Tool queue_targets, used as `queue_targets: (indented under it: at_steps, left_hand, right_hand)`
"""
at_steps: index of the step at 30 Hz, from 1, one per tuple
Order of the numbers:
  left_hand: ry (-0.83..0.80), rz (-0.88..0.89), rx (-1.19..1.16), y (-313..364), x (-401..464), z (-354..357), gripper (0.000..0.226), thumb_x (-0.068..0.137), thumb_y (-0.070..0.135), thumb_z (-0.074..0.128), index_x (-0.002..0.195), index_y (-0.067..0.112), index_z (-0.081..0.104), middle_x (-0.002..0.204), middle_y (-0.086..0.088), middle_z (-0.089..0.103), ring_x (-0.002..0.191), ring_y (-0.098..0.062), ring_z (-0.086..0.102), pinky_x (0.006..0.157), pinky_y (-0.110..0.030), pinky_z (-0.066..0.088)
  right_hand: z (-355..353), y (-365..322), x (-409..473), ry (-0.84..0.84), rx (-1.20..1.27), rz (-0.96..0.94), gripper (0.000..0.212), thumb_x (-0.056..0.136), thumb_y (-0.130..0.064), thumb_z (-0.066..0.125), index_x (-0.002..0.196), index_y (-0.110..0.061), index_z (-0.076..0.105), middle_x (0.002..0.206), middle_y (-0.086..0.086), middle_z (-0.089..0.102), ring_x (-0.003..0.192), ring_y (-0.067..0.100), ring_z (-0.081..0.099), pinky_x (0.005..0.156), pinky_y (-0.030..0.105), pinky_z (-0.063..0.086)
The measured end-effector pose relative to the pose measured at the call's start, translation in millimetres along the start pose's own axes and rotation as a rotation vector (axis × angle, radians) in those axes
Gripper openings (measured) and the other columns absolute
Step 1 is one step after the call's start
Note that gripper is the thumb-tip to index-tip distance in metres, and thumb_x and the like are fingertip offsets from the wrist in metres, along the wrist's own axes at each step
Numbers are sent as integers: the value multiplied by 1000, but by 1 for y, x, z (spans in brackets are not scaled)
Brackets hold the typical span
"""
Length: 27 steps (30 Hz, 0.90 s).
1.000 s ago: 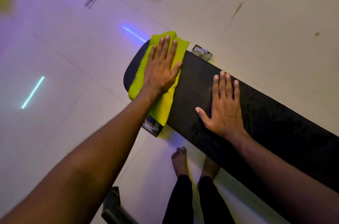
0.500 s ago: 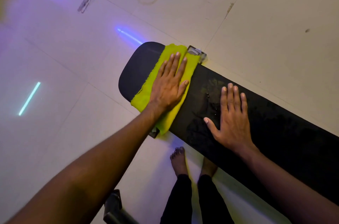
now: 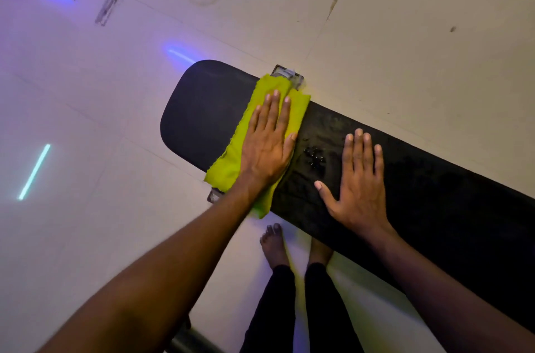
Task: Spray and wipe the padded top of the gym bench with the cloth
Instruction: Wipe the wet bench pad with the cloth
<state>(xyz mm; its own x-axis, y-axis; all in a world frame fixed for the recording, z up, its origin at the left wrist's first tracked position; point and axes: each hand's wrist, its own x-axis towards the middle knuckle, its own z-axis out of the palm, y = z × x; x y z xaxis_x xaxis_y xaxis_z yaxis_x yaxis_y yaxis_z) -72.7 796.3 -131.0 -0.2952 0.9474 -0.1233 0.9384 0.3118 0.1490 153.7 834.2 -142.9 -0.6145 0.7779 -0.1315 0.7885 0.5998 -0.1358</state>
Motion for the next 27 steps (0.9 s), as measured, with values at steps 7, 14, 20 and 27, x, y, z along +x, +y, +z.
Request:
queue_targets:
  at_steps: [7, 14, 20, 27]
  left_hand:
    - [-77, 89, -32, 64, -3, 3, 72, 106, 49, 20, 163, 6, 10, 171, -19, 3, 160, -31, 0, 130, -45, 6]
    - [-27, 106, 4, 33, -8, 4, 67, 108, 46, 20, 164, 11, 10, 172, -13, 4, 160, -26, 1, 130, -44, 9]
    - [-94, 74, -27, 82, -48, 12, 70, 107, 47, 22, 163, 7, 8, 171, -18, 0, 160, -30, -3, 130, -46, 6]
    - [-85, 332, 52, 51, 19, 1, 62, 108, 43, 21, 164, 17, 12, 173, -9, 6, 160, -23, 3, 129, -42, 11]
  right_hand:
    - [1, 18, -24, 31, 6, 42, 103, 96, -68, 38, 166, 0, 4, 176, 21, 0, 165, 36, 0, 131, 60, 12]
    - [3, 20, -28, 34, 23, 66, 104, 96, -68, 38, 166, -1, 3, 176, 21, -1, 164, 36, -1, 132, 59, 10]
    - [2, 34, -54, 39, 21, 125, 104, 96, -67, 40, 166, 0, 3, 176, 22, -1, 164, 37, -1, 131, 61, 12]
    - [11, 36, -54, 62, -12, 128, 103, 96, -70, 33, 167, -2, 0, 176, 19, -3, 165, 35, -1, 131, 60, 12]
